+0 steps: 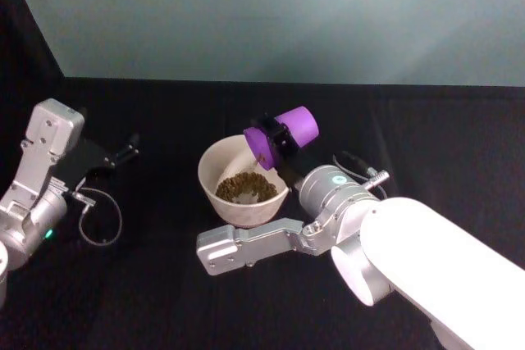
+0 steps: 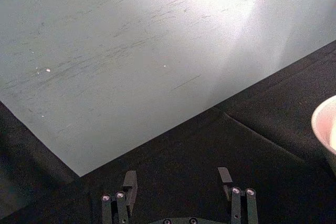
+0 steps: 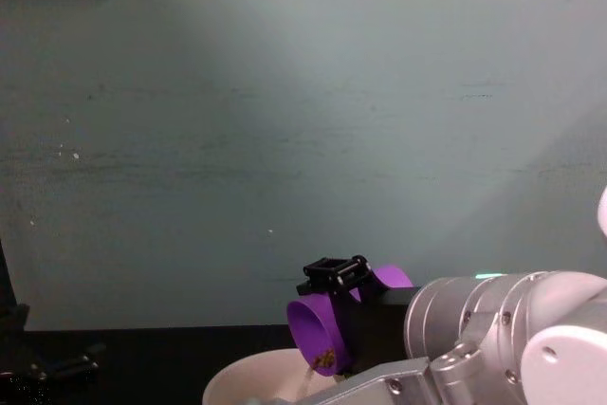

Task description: Pick up the cup and pour the mung beans from the cup into the bowl.

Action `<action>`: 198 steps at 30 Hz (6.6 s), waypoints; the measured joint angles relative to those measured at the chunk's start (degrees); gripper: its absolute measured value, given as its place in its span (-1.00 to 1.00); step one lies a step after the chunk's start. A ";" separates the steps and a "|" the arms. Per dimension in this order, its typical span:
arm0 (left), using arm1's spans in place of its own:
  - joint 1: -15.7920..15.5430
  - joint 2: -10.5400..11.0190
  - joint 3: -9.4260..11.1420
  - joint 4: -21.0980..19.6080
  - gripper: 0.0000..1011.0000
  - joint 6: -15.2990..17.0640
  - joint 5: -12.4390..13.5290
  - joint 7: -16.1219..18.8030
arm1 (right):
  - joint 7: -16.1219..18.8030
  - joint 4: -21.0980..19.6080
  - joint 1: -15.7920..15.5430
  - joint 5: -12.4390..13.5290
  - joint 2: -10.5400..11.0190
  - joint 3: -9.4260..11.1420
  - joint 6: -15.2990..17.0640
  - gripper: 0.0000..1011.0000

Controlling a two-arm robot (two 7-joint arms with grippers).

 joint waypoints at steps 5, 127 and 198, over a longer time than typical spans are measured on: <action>0.00 0.00 0.00 0.00 0.98 0.00 0.00 0.00 | 0.17 -0.05 0.06 -0.21 0.04 -0.12 -0.02 0.44; 0.00 0.00 0.00 0.00 0.98 0.00 0.00 0.00 | -1.88 -5.98 -4.91 11.14 -2.47 12.01 2.54 0.44; 0.00 0.00 0.00 0.00 0.98 0.00 0.00 0.00 | 2.86 0.65 -8.54 64.71 -8.40 34.76 -1.70 0.44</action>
